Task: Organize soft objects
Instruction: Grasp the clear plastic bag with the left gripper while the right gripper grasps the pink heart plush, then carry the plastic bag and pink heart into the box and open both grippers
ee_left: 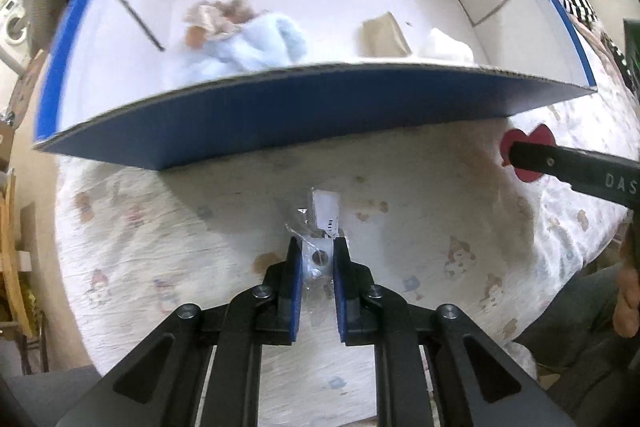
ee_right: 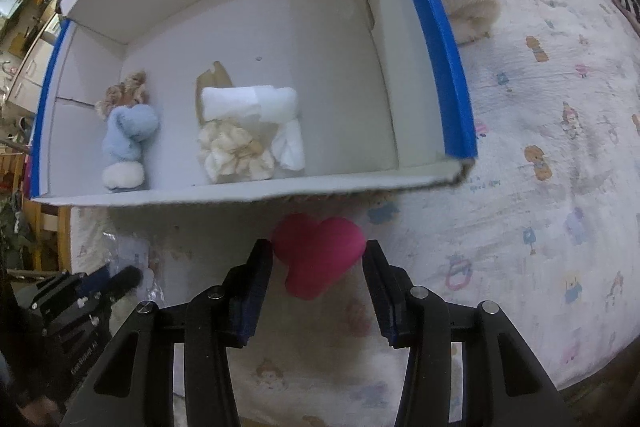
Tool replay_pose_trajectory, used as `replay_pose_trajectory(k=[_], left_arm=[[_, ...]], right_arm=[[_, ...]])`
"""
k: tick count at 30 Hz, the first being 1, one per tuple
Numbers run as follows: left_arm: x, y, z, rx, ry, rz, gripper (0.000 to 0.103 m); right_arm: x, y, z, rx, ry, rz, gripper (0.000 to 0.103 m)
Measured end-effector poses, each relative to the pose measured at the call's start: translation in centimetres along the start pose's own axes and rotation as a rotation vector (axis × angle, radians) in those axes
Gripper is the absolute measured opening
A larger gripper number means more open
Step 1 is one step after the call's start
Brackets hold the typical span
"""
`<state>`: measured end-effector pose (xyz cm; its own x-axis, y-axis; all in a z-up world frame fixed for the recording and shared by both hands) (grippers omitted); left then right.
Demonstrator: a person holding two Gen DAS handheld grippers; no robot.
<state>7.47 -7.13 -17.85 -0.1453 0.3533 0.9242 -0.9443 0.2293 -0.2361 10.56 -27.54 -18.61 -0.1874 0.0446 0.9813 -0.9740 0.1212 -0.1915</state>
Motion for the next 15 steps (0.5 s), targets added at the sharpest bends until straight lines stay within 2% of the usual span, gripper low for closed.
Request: replay_pose_trajectory(k=[6, 10, 15], left_arm=[[2.7, 1.0, -2.6, 0.045, -0.042, 0.043, 0.012], [4.7, 1.8, -4.9, 0.079, -0.071, 0.076, 0.012], [7.2, 3.0, -5.8, 0.13, -0.116, 0.148, 0.012]], right_arm=[[1.8, 2.1, 0.3, 0.025, -0.039, 0.018, 0.05], [2.7, 2.9, -0.7, 0.072, -0.053, 0.023, 0.05], [4.2, 3.6, -2.3, 0.136, -0.101, 0.053, 0.049]])
Point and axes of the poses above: each gripper's, at about its wrist camera, not at the fingertips, and x roughly against the way its jaws point, z to its right, y to its underside, the point moved 8 cm from there along -x, roughly the way its jaws point, and after that the axes turned 15 degrees about y, right-handed, at the moved point
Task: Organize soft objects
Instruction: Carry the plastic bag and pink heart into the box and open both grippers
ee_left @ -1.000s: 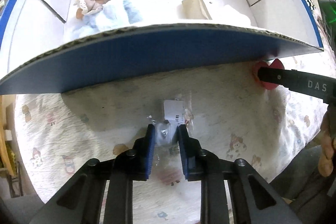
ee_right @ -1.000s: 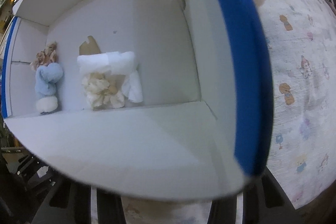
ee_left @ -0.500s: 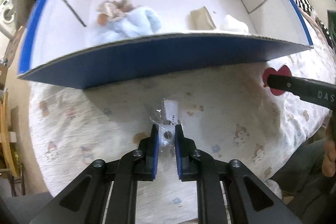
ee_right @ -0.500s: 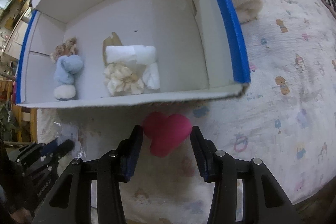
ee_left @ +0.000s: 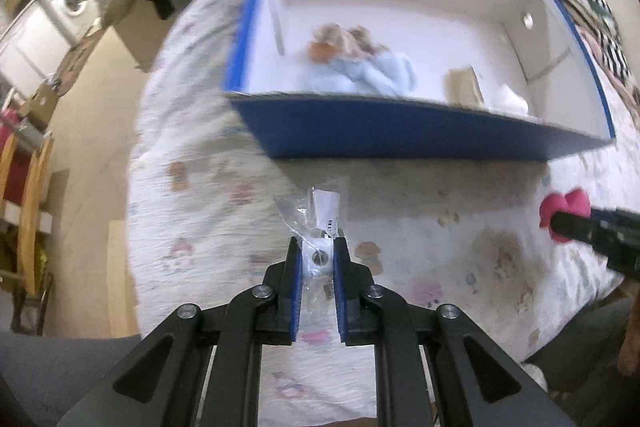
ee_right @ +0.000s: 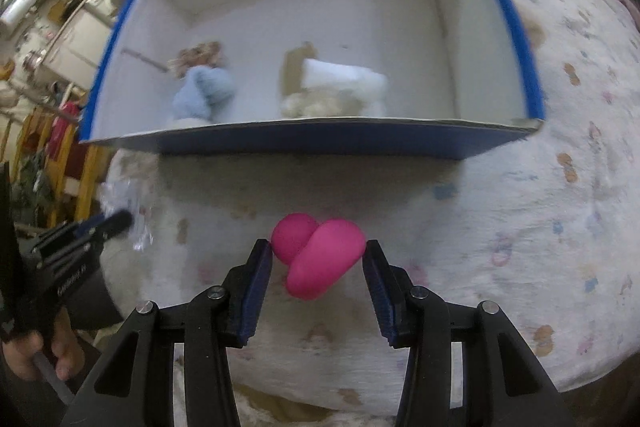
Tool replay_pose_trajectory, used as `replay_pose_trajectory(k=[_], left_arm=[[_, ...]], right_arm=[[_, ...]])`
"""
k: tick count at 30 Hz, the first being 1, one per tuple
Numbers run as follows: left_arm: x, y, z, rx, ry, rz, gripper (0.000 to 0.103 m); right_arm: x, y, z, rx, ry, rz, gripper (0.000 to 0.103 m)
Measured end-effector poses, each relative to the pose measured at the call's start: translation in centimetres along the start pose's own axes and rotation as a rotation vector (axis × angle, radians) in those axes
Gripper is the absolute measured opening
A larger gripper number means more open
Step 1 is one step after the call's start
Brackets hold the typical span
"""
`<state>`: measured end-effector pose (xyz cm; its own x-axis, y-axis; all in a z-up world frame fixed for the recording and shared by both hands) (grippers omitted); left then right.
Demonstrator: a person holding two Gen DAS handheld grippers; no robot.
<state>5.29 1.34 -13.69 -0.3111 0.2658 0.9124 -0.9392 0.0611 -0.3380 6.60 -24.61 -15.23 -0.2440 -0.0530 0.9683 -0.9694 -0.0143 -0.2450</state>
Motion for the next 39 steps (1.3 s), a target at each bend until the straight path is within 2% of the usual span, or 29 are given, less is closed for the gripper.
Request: replay_pose_trajectory(k=[4, 9, 14, 19, 24, 32, 36, 39], left_arm=[[1.5, 0.3, 0.0, 0.062, 0.007, 0.043, 0.012], [3.6, 0.2, 1.3, 0.057, -0.007, 0.13, 0.012], [6.6, -1.6, 1.7, 0.064, -0.015, 0.237, 0.012], [9.4, -4.2, 2.3, 0.018, -0.035, 0.329, 0.012], [11.1, -7.4, 2.3, 0.002, -0.041, 0.381, 0.012], [10.7, -11.5, 2.6, -0.014, -0.046, 0.409, 0.012], [8.8, -12.5, 3.0, -0.014, -0.043, 0.387, 0.012], [7.4, -13.2, 3.4, -0.016, -0.044, 0.363, 0.012]], right_arm=[[1.9, -0.1, -2.0, 0.045, -0.073, 0.054, 0.05], [5.0, -0.8, -3.7, 0.074, -0.171, 0.151, 0.05], [8.5, -2.4, -5.4, 0.062, -0.248, 0.28, 0.05], [11.3, -4.4, -5.7, 0.026, -0.249, 0.42, 0.05], [13.0, -6.0, -4.7, -0.003, -0.224, 0.507, 0.05], [12.9, -8.3, -2.9, -0.039, -0.189, 0.524, 0.05], [11.3, -9.2, -2.1, -0.079, -0.22, 0.491, 0.05], [10.6, -10.0, -2.0, -0.084, -0.211, 0.479, 0.05]])
Point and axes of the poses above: each gripper's, at about its wrist camera, not at the fingertips, and x roughly against the way its jaws point, z to its right, y to its underside, the point moved 8 cm from there along -x, roughly the way its jaws point, and after that the axes turned 15 degrees about y, right-handed, at the moved point
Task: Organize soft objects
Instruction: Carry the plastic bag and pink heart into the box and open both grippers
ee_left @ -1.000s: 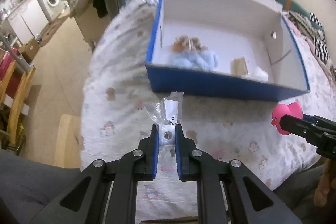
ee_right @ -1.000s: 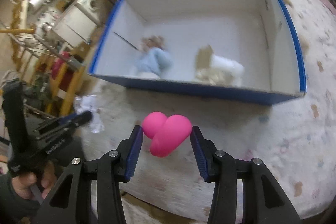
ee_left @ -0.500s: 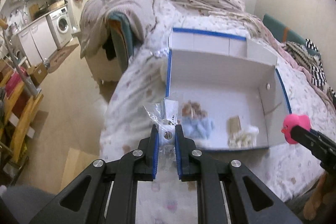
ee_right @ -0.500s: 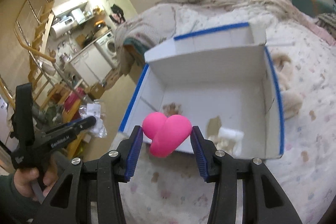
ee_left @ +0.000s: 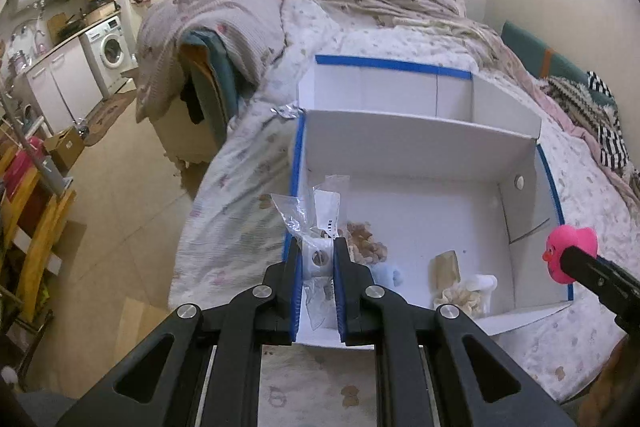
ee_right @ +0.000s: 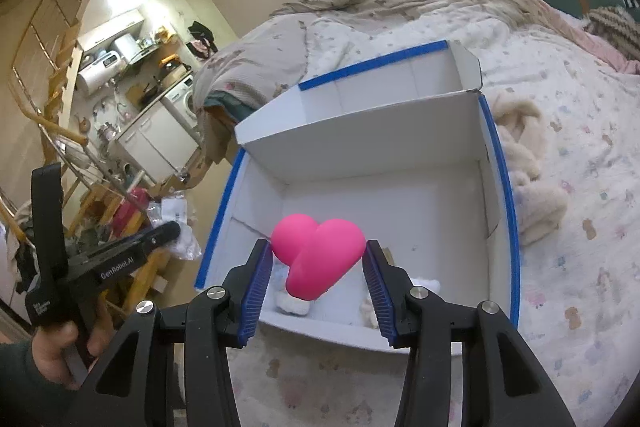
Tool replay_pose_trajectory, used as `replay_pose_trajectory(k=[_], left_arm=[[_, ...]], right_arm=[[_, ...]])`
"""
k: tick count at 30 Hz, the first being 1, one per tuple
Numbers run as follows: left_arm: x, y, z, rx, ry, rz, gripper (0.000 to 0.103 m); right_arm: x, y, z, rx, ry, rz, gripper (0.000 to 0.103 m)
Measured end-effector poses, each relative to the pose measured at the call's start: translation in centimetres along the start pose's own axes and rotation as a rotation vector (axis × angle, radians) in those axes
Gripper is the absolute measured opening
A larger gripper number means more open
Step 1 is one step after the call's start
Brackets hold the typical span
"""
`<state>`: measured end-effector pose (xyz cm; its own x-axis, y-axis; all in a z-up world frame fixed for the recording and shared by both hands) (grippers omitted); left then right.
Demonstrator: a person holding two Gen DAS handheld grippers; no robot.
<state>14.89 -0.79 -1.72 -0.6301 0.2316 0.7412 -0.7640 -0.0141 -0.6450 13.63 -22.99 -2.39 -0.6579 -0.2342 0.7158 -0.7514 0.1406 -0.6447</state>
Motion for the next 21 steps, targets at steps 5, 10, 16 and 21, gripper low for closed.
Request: replay_pose_trajectory(k=[5, 10, 16, 21], left_arm=[[-2.7, -0.4, 0.5, -0.02, 0.006, -0.049, 0.012], [-5.0, -0.9, 0.7, -0.073, -0.008, -0.067, 0.012], [-7.5, 0.0, 0.3, -0.051, -0.003, -0.056, 0.012], [-8.6, 0.5, 0.7, -0.073, -0.003, -0.066, 0.012]], right_arm=[[-1.7, -0.7, 0.1, -0.004, 0.011, -0.017, 0.05], [-4.0, -1.4, -0.1, 0.04, 0.045, -0.034, 0.05], [-6.6, 0.3, -0.1, 0.053, 0.102, -0.115, 0.05], [-8.4, 1.8, 0.9, 0.025, 0.143, -0.189, 0.05]])
Point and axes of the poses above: each gripper's, at about its wrist camera, not at the fingertips, and x roughly against the way its jaws point, z to its right, y to its underside, the point moved 8 cm from there along -x, roughly the way its jaws point, and after that the axes turned 15 degrees about y, right-handed, at the moved point
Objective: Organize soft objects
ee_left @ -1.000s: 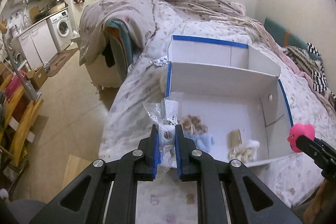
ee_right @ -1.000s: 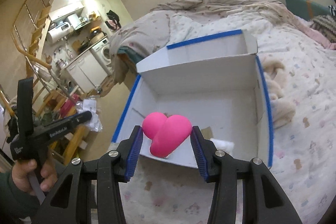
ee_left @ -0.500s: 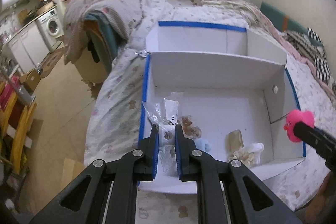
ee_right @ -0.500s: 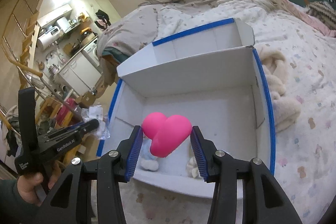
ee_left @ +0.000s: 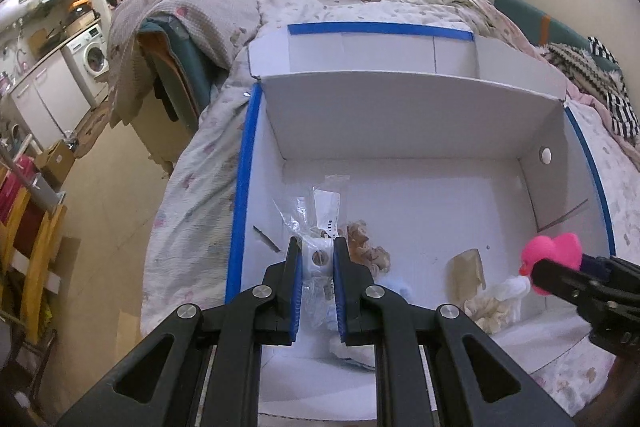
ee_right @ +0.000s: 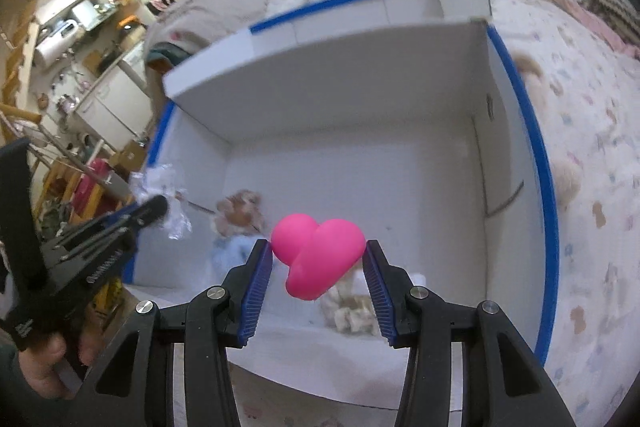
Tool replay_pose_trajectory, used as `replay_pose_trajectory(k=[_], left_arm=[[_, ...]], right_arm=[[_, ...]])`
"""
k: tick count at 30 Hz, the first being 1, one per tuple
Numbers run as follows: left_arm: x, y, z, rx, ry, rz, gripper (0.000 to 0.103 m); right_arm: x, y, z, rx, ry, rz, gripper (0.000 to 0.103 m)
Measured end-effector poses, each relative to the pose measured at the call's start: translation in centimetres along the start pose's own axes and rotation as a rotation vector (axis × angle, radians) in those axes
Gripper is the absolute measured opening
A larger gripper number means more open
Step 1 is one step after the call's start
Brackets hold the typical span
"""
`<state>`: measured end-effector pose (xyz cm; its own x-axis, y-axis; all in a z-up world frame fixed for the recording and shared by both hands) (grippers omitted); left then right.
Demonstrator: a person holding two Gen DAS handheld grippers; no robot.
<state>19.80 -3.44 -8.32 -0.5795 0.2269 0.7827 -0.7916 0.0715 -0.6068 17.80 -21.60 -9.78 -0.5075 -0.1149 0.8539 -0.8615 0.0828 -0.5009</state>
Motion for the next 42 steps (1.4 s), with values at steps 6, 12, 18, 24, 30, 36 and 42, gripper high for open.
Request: replay_pose_trajectory(k=[6, 12, 18, 24, 30, 36, 42], left_arm=[[-1.3, 0.5, -0.1, 0.004, 0.01, -0.041, 0.012], [-2.1, 0.9, 0.0, 0.017, 0.012, -0.063, 0.013], [-2.4, 1.3, -0.4, 0.037, 0.007, -0.07, 0.013], [-2.8, 1.6, -0.4, 0.026, -0.001, -0.085, 0.013], [-2.6, 1.5, 0.0, 0.019, 0.008, -0.08, 0.013], [-2.5, 1.5, 0.0, 0.025, 0.022, -0.085, 0.014], [-2.0, 1.3, 0.6, 0.011, 0.037, -0.075, 0.028]], right_arm=[[-1.2, 0.5, 0.9, -0.011, 0.042, -0.043, 0.05], [-1.6, 0.8, 1.3, -0.007, 0.073, -0.06, 0.05], [-1.7, 0.8, 1.7, -0.005, 0.09, -0.066, 0.05], [-1.7, 0.7, 2.0, -0.016, 0.099, -0.062, 0.05], [-1.8, 0.7, 2.1, -0.019, 0.098, -0.062, 0.05], [-1.5, 0.3, 2.0, -0.038, 0.088, -0.042, 0.062], [-1.0, 0.1, 1.8, -0.033, 0.092, -0.01, 0.077]])
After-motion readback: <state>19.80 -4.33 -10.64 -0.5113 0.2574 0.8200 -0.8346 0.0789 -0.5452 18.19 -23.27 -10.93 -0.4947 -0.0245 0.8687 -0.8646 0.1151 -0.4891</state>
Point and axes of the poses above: each gripper's, at about its wrist camera, not at the fingertips, and x roughly against the way its jaws point, z to its right, y to its underside, the point moved 8 cm from there along -x, roughly the way its jaws point, and after that the axes turned 15 degrees about y, right-handed, at the moved point
